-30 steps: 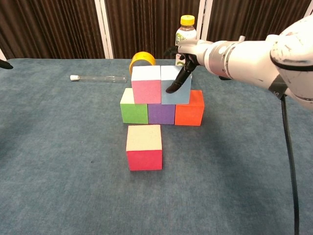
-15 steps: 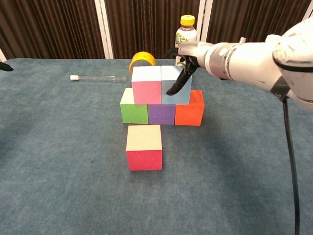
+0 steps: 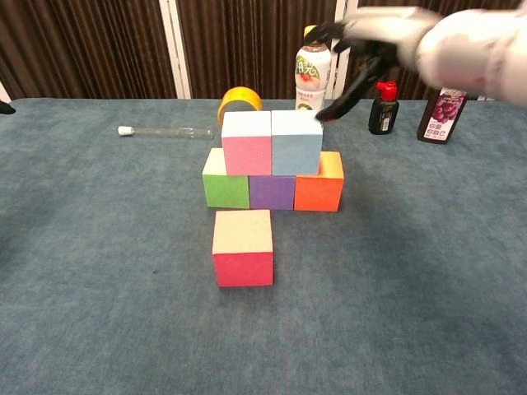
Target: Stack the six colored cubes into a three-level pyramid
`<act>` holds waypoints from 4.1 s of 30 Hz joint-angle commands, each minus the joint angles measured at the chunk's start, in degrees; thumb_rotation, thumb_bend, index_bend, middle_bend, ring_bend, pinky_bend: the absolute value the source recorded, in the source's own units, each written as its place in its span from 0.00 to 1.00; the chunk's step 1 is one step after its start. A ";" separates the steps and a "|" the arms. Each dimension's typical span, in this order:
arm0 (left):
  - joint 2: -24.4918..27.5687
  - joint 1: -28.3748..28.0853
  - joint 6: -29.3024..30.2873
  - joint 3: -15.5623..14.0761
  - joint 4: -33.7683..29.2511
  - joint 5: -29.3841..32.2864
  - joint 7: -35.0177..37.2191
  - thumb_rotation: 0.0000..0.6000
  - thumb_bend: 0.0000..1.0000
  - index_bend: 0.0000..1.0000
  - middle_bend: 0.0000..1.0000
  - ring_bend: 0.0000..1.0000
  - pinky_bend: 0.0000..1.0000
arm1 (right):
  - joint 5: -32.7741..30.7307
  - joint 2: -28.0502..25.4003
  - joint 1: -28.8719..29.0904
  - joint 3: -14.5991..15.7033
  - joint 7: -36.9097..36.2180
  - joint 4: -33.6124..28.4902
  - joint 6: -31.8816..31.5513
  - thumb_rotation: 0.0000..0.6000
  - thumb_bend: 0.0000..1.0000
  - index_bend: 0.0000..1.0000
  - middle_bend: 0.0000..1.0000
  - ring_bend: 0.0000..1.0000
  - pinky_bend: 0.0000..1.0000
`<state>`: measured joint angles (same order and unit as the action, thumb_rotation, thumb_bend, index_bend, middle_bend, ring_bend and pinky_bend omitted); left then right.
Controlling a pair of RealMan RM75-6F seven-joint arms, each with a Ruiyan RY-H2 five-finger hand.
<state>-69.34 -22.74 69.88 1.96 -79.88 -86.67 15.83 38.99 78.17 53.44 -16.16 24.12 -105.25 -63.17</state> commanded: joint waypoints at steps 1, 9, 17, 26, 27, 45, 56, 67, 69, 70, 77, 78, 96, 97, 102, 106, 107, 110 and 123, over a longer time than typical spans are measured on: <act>-0.08 -0.03 0.79 -0.75 -1.25 -1.98 0.13 1.00 0.31 0.14 0.04 0.03 0.13 | 6.42 -6.90 -6.24 2.37 -3.47 -6.24 -4.83 1.00 0.27 0.02 0.05 0.00 0.06; -0.24 -4.62 -5.03 -4.88 -7.97 -9.89 3.36 1.00 0.31 0.21 0.14 0.14 0.19 | 13.75 -15.66 -15.28 6.45 -11.25 -8.68 -6.22 1.00 0.27 0.03 0.06 0.00 0.11; -6.41 -10.24 -13.25 -1.97 -9.14 -6.09 0.65 1.00 0.31 0.14 0.12 0.13 0.19 | 18.69 -18.57 -20.57 8.12 -20.53 -4.68 -4.01 1.00 0.27 0.03 0.06 0.00 0.12; -12.45 -16.32 -21.70 1.96 -8.87 0.71 -3.05 1.00 0.31 0.05 0.08 0.10 0.18 | 20.96 -19.12 -22.94 7.70 -26.06 0.03 -1.40 1.00 0.27 0.03 0.06 0.00 0.12; -13.34 -16.97 -22.45 2.39 -8.82 1.52 -3.49 1.00 0.31 0.04 0.07 0.10 0.18 | 20.88 -19.08 -23.04 7.58 -26.46 0.66 -0.88 1.00 0.27 0.03 0.06 0.00 0.12; -23.68 -20.63 -24.12 4.58 -4.67 9.21 -10.45 1.00 0.31 0.09 0.10 0.13 0.22 | 20.83 -18.24 -24.40 5.97 -30.18 5.90 3.56 1.00 0.27 0.03 0.06 0.00 0.12; -29.10 -17.84 -14.23 5.43 -2.74 6.92 -9.09 1.00 0.30 0.41 0.51 0.50 0.59 | 21.08 -18.57 -25.44 5.44 -31.31 6.48 4.17 1.00 0.27 0.03 0.06 0.00 0.13; -5.33 -17.52 -9.79 12.21 -20.29 1.73 6.26 1.00 0.31 0.42 0.50 0.50 0.61 | 22.40 -22.13 -28.23 4.74 -34.67 4.82 3.36 1.00 0.27 0.03 0.06 0.00 0.13; -4.15 -18.83 -10.21 14.82 -19.00 3.51 6.65 1.00 0.31 0.42 0.50 0.50 0.60 | 22.41 -22.74 -28.87 4.51 -34.99 4.31 2.65 1.00 0.27 0.03 0.06 0.00 0.13; -4.00 -19.59 -10.79 15.89 -18.20 4.57 6.91 1.00 0.31 0.42 0.50 0.49 0.60 | 22.42 -23.02 -29.13 4.40 -35.06 3.96 2.34 1.00 0.27 0.03 0.06 0.00 0.13; -7.87 -26.67 -17.46 20.39 -9.09 11.04 9.21 1.00 0.31 0.41 0.48 0.47 0.57 | 21.76 -25.18 -30.51 3.69 -34.42 1.05 0.74 1.00 0.27 0.03 0.06 0.00 0.13; -8.84 -27.78 -18.64 20.60 -7.74 11.68 9.72 1.00 0.31 0.41 0.48 0.47 0.57 | 21.49 -25.41 -30.57 3.61 -34.07 0.69 0.70 1.00 0.27 0.03 0.06 0.00 0.13; -18.99 -36.85 -25.23 18.83 6.42 12.67 9.27 1.00 0.31 0.40 0.46 0.45 0.50 | 18.29 -25.39 -29.88 2.65 -29.87 -1.21 1.44 1.00 0.27 0.03 0.06 0.00 0.13; -19.02 -36.95 -25.22 18.74 6.60 12.65 9.13 1.00 0.31 0.39 0.46 0.45 0.50 | 18.20 -25.36 -29.91 2.62 -29.84 -1.18 1.43 1.00 0.27 0.03 0.06 0.00 0.13; -18.83 -37.32 -25.06 17.74 7.20 11.17 9.42 1.00 0.31 0.39 0.45 0.45 0.47 | 18.04 -25.26 -30.17 2.54 -29.92 -1.05 1.38 1.00 0.27 0.03 0.06 0.00 0.13; -17.97 -37.67 -25.63 16.32 8.15 8.62 11.88 1.00 0.31 0.38 0.43 0.42 0.44 | 18.00 -25.28 -30.53 2.53 -29.94 -1.16 1.05 1.00 0.27 0.03 0.06 0.00 0.13; -17.92 -37.74 -25.62 16.07 8.55 8.12 12.57 1.00 0.31 0.38 0.43 0.41 0.43 | 17.96 -25.31 -30.61 2.52 -29.92 -1.24 0.97 1.00 0.27 0.03 0.06 0.00 0.13; -18.05 -38.13 -25.70 15.16 10.34 6.48 15.41 1.00 0.31 0.38 0.43 0.41 0.43 | 17.86 -25.36 -30.90 2.48 -29.64 -1.62 0.53 1.00 0.27 0.03 0.06 0.00 0.13; -18.70 -40.02 -23.07 10.90 17.60 -1.27 29.73 1.00 0.31 0.38 0.43 0.40 0.39 | 16.39 -25.36 -31.32 2.00 -27.68 -3.20 -0.93 1.00 0.27 0.03 0.06 0.00 0.13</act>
<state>-87.80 -62.21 45.89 13.87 -63.76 -86.46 43.46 55.46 52.84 22.13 -14.10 -3.68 -108.31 -64.00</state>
